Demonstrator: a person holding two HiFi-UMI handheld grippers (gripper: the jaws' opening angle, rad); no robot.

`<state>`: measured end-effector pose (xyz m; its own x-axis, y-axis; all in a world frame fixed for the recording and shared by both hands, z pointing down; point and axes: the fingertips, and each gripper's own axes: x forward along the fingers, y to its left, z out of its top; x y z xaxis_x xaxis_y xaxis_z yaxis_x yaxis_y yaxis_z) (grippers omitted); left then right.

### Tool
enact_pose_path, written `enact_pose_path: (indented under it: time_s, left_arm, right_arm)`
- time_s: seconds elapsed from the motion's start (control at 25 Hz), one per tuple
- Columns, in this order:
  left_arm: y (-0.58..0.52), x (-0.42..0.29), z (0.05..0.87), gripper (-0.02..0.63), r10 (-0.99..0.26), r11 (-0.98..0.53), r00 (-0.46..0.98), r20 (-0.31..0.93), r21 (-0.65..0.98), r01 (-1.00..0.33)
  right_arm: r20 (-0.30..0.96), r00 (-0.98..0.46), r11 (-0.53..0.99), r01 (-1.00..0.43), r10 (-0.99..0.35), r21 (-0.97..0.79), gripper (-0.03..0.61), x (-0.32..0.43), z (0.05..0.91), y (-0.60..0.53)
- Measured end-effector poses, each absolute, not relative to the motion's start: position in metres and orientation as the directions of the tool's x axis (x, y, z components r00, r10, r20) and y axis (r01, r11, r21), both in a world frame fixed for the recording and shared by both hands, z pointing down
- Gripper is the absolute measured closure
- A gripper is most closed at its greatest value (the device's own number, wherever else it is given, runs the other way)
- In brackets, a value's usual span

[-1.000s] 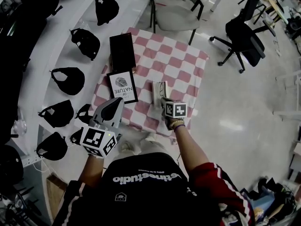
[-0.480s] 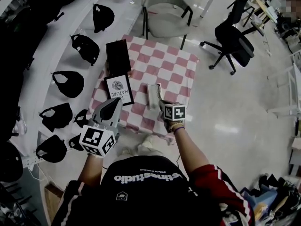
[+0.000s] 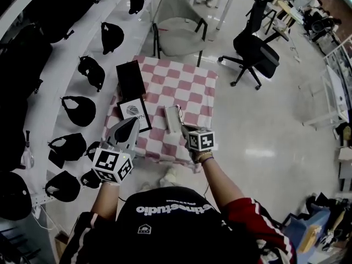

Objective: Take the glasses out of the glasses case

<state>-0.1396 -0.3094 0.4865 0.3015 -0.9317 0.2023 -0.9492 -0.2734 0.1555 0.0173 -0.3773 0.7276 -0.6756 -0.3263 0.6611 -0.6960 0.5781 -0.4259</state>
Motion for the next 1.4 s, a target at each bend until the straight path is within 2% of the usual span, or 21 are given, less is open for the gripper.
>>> enact_pose_path:
  time_s: [0.12, 0.64, 0.88, 1.4]
  left_arm:
    - [-0.309, -0.138, 0.478, 0.607, -0.928, -0.299, 0.323, 0.186, 0.150, -0.943]
    - [-0.301, -0.132, 0.443, 0.607, -0.913, -0.374, 0.392, 0.117, 0.149, -0.916]
    - [-0.293, -0.131, 0.428, 0.607, -0.905, -0.403, 0.417, 0.091, 0.136, -0.905]
    - [-0.274, -0.128, 0.402, 0.607, -0.878, -0.468, 0.476, 0.045, 0.123, -0.875]
  right_arm:
    - [0.647, -0.660, 0.595, -0.711, -0.382, -0.375, 0.569, 0.025, 0.708, -0.377]
    - [0.510, -0.682, 0.585, -0.724, -0.524, -0.367, 0.569, 0.029, 0.604, -0.341]
    - [0.484, -0.674, 0.633, -0.723, -0.558, -0.277, 0.569, 0.033, 0.572, -0.324]
    - [0.287, -0.659, 0.610, -0.752, -0.696, -0.249, 0.569, 0.046, 0.480, -0.292]
